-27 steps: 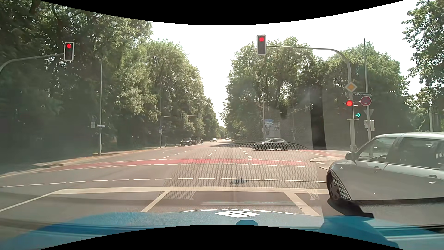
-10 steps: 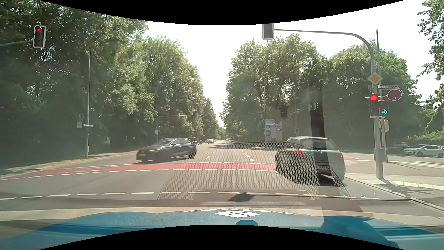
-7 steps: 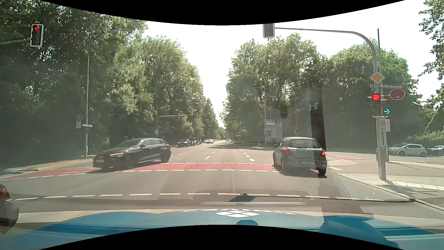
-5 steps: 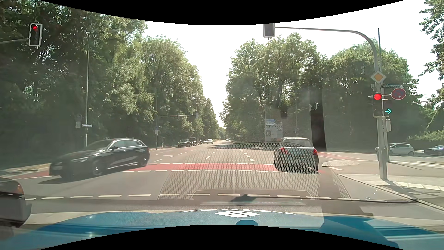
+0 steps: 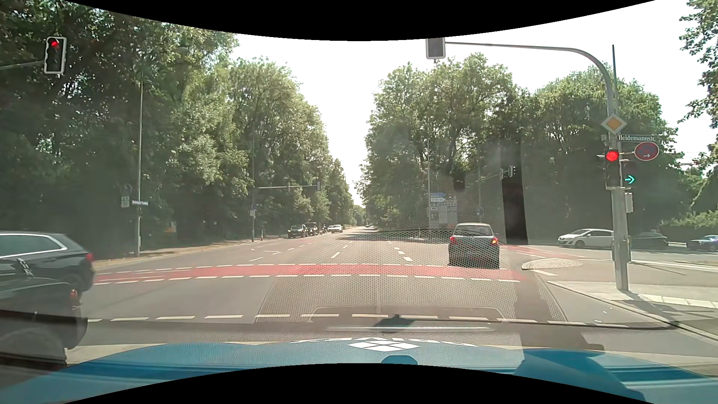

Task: Follow the waypoints while adhering to traffic rules and regulations

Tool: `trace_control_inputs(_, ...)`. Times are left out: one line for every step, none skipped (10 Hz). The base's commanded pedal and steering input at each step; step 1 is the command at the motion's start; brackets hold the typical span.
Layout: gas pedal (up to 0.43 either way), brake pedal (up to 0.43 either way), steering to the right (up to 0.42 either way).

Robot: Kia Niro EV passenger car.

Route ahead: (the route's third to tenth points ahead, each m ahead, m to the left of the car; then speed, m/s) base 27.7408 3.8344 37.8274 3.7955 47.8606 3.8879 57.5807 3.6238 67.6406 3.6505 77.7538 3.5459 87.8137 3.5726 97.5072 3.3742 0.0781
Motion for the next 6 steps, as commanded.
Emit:
trace_control_inputs(0.000,0.159,-0.005)
trace_control_inputs(0.000,0.159,-0.005)
trace_control_inputs(0.000,0.171,-0.005)
trace_control_inputs(0.000,0.183,-0.005)
trace_control_inputs(0.000,0.189,-0.005)
trace_control_inputs(0.000,0.201,-0.005)
